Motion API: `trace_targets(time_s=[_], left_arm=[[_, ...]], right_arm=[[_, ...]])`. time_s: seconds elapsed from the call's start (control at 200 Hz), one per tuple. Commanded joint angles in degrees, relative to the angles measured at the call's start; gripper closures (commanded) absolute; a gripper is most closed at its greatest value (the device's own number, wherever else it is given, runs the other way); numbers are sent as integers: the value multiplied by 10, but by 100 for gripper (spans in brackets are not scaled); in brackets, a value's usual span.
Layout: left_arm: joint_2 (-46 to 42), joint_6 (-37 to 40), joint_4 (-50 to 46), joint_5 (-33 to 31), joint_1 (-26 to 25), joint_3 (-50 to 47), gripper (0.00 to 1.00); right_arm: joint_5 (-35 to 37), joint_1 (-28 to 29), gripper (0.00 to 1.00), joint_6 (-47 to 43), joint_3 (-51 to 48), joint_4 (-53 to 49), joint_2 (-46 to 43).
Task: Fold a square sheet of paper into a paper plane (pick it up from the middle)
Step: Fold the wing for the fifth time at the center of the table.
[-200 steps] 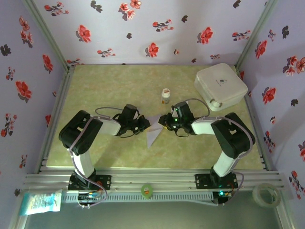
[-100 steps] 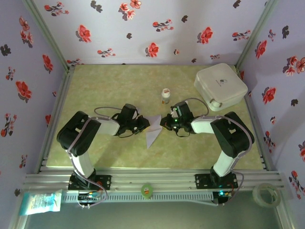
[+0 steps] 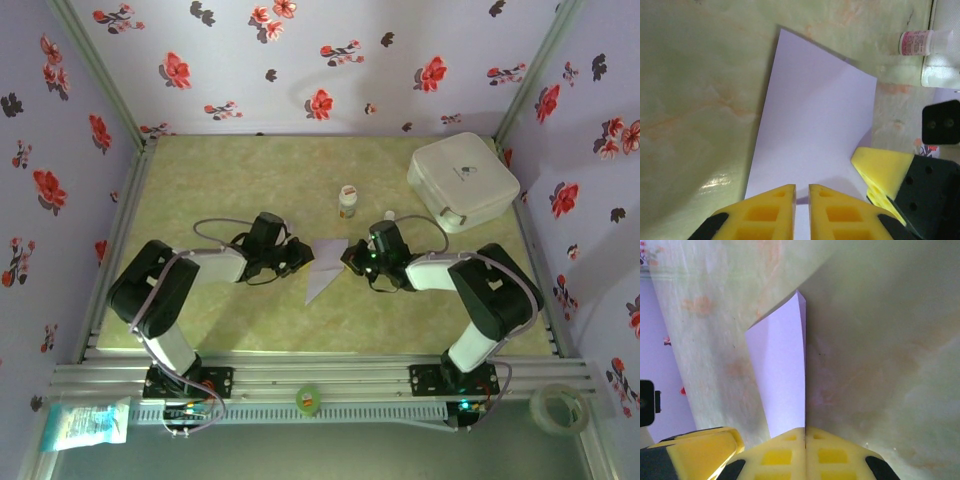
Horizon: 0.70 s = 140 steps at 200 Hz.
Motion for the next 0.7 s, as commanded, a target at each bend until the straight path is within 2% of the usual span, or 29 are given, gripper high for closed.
trace_targets(time_s=[0.0,0.155,0.295,0.47,0.695], left_arm=[[20,-11,4,-3,-8,14,86],[45,-13,9,-2,-11,19,88],[63,-9,2,-6,-13,15,90],[68,-9,19,-9,-13,-8,91],[73,-15,47,-8,-13,-23,92]], right_arm=[[54,18,94,32,-6,-2,-20],[45,25,93,35,-7,6,-16],[33,25,87,20,-7,12,-13],[-12,14,78,4,-4,40,4],[-48,-1,74,-4,0,61,29]])
